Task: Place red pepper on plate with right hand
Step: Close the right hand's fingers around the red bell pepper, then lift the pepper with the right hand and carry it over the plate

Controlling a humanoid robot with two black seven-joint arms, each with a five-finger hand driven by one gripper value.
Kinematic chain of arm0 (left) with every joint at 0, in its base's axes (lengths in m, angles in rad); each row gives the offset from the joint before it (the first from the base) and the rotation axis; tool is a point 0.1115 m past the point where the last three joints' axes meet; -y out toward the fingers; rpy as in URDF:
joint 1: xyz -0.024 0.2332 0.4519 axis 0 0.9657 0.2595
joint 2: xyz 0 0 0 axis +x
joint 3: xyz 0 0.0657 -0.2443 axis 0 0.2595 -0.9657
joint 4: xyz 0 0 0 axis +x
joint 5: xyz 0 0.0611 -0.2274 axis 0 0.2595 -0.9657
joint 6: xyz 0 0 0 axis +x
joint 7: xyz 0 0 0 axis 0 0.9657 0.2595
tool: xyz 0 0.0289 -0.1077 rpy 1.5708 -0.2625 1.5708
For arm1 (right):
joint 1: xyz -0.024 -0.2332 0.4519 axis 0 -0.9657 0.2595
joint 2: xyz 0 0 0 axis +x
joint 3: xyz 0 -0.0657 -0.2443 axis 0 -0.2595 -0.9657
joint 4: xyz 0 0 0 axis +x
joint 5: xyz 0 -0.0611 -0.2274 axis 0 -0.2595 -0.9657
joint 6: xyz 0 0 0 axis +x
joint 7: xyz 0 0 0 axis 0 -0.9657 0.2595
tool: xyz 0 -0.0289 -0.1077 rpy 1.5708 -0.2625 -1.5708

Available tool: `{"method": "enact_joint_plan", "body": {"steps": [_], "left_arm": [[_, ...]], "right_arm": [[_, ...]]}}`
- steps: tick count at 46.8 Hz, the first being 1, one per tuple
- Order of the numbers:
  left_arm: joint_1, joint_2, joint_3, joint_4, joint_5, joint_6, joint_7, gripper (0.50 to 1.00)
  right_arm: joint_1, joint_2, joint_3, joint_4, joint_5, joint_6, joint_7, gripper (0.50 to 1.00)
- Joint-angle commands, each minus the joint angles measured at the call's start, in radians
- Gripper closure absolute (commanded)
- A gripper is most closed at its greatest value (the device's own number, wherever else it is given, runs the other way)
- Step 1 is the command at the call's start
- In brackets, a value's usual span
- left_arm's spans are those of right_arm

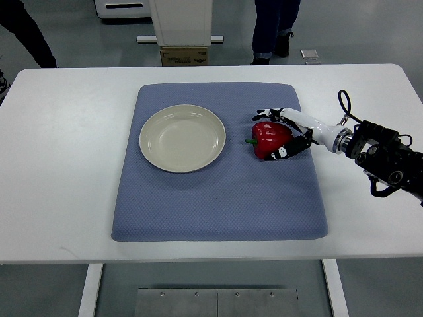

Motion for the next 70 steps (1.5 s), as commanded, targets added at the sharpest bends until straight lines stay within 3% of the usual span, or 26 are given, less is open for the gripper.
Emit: {"method": "enact_joint_plan", "body": {"steps": [1,7,10,35,45,63,70], "left_arm": [[0.000,0.000,0.001,0.000,0.000,0.000,0.000,0.500],[0.000,0.000,0.001,0.000,0.000,0.000,0.000,0.500],[0.000,0.000,0.001,0.000,0.000,0.000,0.000,0.500],[0.000,0.000,0.001,0.000,0.000,0.000,0.000,0.500],[0.000,0.000,-0.001,0.000,0.000,0.000,0.000,0.500],[0.000,0.000,0.001,0.000,0.000,0.000,0.001,0.500],[0.000,0.000,-0.001,-0.002,0.000,0.000,0.000,0.500]], "right_arm": [[0.002,-0.002,-0.005,0.000,0.000,0.001,0.000,0.705],[0.002,-0.002,-0.005,0.000,0.000,0.001,0.000,0.875],[0.002,-0.002,-0.005,0.000,0.000,0.001,0.000,0.998],[0.058,-0.003,0.022,0.005,0.020,0.008,-0.002,1.000],[0.107,0.023,0.062,0.005,0.029,0.011,-0.062,1.000],[0.189,0.214,0.075,0.002,0.072,0.009,-0.174,1.000],[0.198,0.218,0.075,0.000,0.072,0.001,-0.194,1.000]]}}
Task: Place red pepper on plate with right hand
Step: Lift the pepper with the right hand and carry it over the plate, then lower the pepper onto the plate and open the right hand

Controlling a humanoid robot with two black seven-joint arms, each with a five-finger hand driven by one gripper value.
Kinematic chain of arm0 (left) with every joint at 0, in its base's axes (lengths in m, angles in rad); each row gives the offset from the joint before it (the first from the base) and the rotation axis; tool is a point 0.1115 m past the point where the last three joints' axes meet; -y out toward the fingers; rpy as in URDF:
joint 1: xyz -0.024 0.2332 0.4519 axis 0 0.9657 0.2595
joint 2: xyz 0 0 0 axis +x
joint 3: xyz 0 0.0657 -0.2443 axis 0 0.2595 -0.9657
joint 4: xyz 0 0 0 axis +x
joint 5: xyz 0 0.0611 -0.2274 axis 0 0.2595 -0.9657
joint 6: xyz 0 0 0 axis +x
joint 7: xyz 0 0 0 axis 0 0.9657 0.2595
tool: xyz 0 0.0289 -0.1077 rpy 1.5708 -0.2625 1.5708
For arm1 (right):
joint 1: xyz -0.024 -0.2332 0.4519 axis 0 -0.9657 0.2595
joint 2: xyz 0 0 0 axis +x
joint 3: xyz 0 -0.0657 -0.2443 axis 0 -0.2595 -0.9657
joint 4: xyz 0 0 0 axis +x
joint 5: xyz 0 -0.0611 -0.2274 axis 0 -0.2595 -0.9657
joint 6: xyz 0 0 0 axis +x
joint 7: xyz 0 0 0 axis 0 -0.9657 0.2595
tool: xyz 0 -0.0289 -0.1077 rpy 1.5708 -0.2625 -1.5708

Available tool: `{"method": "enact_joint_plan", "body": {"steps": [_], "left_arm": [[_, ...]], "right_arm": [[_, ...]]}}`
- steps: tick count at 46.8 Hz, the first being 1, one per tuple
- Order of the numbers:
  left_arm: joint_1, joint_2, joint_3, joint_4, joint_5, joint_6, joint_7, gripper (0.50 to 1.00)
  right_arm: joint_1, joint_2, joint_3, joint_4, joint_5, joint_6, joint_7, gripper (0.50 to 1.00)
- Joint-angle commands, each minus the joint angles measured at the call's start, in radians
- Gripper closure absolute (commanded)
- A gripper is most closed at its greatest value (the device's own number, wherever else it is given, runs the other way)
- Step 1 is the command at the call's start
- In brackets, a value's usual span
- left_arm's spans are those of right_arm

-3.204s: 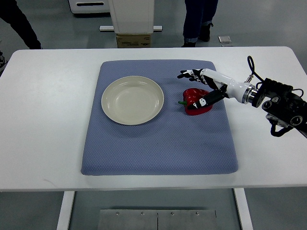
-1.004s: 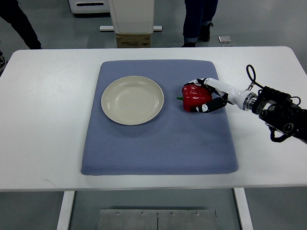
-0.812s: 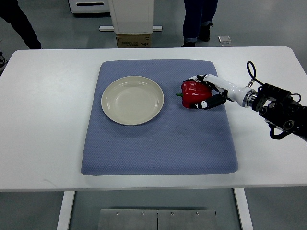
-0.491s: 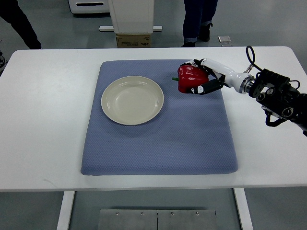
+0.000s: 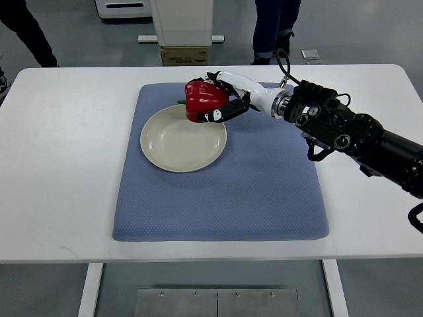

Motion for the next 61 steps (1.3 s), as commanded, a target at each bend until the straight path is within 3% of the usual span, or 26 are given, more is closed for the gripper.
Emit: {"method": "enact_joint_plan", "body": {"steps": [1,23,37,61], "left_arm": [[0.000,0.000,0.000,0.000,0.000,0.000,0.000,0.500],[0.000,0.000,0.000,0.000,0.000,0.000,0.000,0.500],[0.000,0.000,0.000,0.000,0.000,0.000,0.000,0.500],[0.000,0.000,0.000,0.000,0.000,0.000,0.000,0.500]], "right_arm": [[0.005,0.001,0.000,0.000,0.000,-0.003,-0.009,1.000],[0.002,0.001,0.000,0.014,0.000,-0.005,0.028,1.000],[-0.022,0.001,-0.002,0.130,-0.002,-0.040,0.054,1.000],[-0.090,0.001,-0.003,0.144,0.000,-0.069,-0.057,1.000]]}}
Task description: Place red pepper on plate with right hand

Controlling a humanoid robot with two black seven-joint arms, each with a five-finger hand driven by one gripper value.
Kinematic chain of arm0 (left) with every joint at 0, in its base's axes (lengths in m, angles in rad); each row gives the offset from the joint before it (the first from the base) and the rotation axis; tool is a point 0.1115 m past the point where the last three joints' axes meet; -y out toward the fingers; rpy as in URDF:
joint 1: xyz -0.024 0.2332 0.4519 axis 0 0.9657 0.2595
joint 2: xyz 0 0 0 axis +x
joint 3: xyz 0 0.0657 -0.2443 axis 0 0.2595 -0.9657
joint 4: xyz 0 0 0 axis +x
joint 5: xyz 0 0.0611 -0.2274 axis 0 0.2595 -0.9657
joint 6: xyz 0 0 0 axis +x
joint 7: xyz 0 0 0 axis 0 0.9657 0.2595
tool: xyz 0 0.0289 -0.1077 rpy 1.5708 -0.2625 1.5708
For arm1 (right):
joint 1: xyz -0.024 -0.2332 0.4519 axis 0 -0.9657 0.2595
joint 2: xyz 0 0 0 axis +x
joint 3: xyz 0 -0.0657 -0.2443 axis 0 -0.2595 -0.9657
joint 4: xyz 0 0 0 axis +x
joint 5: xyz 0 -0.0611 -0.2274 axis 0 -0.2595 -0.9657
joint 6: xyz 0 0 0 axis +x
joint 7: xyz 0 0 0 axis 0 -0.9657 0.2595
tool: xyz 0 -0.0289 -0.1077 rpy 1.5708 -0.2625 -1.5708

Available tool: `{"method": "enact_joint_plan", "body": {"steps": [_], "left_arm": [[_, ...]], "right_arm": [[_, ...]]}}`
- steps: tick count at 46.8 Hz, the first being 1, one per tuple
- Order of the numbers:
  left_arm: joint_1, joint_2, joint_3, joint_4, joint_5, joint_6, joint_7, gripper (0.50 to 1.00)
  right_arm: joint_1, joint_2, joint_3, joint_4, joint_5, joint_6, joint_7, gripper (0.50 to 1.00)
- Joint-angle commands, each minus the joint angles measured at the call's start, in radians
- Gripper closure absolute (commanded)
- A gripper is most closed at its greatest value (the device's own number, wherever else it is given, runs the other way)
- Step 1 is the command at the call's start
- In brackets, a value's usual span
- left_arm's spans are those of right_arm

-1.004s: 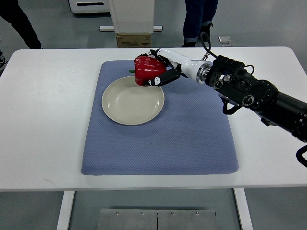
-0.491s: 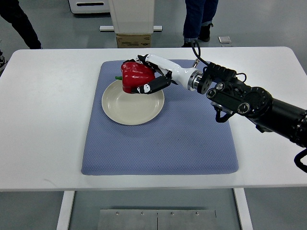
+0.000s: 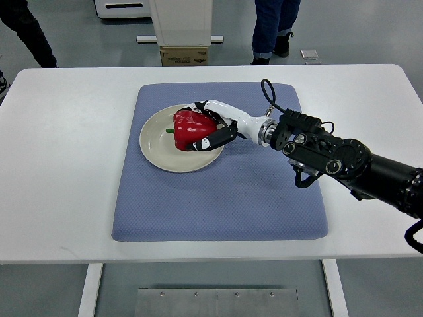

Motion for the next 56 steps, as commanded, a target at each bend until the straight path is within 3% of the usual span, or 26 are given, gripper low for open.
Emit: {"method": "enact_joint_plan", "body": {"steps": [1,31,40,49,56], "left_arm": [[0.000,0.000,-0.001,0.000,0.000,0.000,0.000,0.500],[0.000,0.000,0.000,0.000,0.000,0.000,0.000,0.500],[0.002,0.000,0.000,0.000,0.000,0.000,0.000,0.500],[0.000,0.000,0.000,0.000,0.000,0.000,0.000,0.500],[0.000,0.000,0.000,0.000,0.000,0.000,0.000,0.500]], "right_arm": [[-0.004,0.000,0.000,0.001,0.001,0.000,-0.007,1.000],[-0.007,0.000,0.001,0.021,0.028,-0.002,-0.024,1.000],[-0.007,0.000,0.003,0.024,0.030,-0.002,-0.019,0.689],[-0.007,0.000,0.003,0.026,0.032,-0.002,-0.018,0.528],[-0.005,0.000,0.003,0.026,0.032,-0.002,-0.018,0.502]]}}
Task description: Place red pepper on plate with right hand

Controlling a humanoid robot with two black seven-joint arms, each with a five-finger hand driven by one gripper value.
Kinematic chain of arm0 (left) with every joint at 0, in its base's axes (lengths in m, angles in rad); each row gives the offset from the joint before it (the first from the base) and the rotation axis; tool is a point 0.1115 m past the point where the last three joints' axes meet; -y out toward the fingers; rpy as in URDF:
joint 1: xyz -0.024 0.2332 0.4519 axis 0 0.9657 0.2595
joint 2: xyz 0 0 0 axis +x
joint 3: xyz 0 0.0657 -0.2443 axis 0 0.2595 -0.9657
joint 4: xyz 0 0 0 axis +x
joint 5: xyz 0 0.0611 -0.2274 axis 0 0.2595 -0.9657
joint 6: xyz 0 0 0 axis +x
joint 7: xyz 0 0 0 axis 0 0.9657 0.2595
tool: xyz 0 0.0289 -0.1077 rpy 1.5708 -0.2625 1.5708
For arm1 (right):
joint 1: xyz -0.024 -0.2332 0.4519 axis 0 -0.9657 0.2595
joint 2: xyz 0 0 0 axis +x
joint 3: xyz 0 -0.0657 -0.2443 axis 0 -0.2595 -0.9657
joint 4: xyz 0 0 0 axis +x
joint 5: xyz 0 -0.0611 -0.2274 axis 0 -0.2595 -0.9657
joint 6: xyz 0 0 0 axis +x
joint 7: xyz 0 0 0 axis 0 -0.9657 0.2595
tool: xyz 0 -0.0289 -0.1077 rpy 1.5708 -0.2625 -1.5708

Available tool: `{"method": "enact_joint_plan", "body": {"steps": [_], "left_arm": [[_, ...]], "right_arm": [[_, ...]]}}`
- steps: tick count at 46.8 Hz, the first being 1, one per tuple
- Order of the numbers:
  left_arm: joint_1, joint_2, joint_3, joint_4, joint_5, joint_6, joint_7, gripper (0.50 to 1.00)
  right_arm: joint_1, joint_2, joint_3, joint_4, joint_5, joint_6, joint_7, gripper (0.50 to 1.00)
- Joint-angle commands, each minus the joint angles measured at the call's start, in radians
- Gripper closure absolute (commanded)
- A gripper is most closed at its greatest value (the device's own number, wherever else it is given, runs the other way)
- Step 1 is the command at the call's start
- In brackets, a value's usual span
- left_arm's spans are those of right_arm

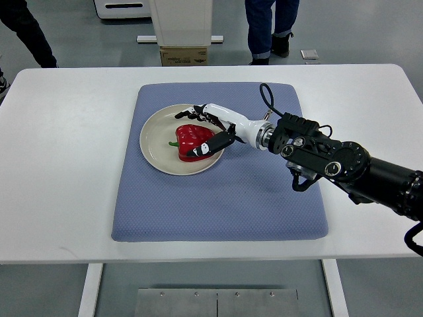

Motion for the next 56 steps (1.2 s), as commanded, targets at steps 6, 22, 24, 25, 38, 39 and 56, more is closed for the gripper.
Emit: {"method": "enact_joint_plan", "body": {"steps": [6,22,24,25,38,39,56], "left_arm": [[0.000,0.000,0.000,0.000,0.000,0.000,0.000,0.500],[0.000,0.000,0.000,0.000,0.000,0.000,0.000,0.500],[0.002,0.000,0.000,0.000,0.000,0.000,0.000,0.500],[0.000,0.000,-0.001,0.000,0.000,0.000,0.000,0.500],[0.000,0.000,0.000,0.000,0.000,0.000,0.000,0.500],[0.000,0.000,0.000,0.000,0.000,0.000,0.000,0.500],[0.000,0.000,0.000,0.000,0.000,0.000,0.000,0.500]], "right_arm": [[0.007,0.000,0.006,-0.002,0.000,0.000,-0.005,0.500],[0.018,0.000,0.127,-0.005,0.000,0.000,-0.018,0.500],[0.017,0.000,0.149,-0.005,0.000,0.000,-0.024,0.500],[0.015,0.000,0.161,-0.006,0.000,0.000,-0.027,0.500],[-0.051,-0.061,0.325,-0.005,0.075,-0.029,-0.038,0.500],[-0.057,-0.067,0.333,-0.005,0.089,-0.037,-0.038,0.500],[-0.160,-0.155,0.466,-0.005,0.209,-0.097,-0.037,0.500]]}}
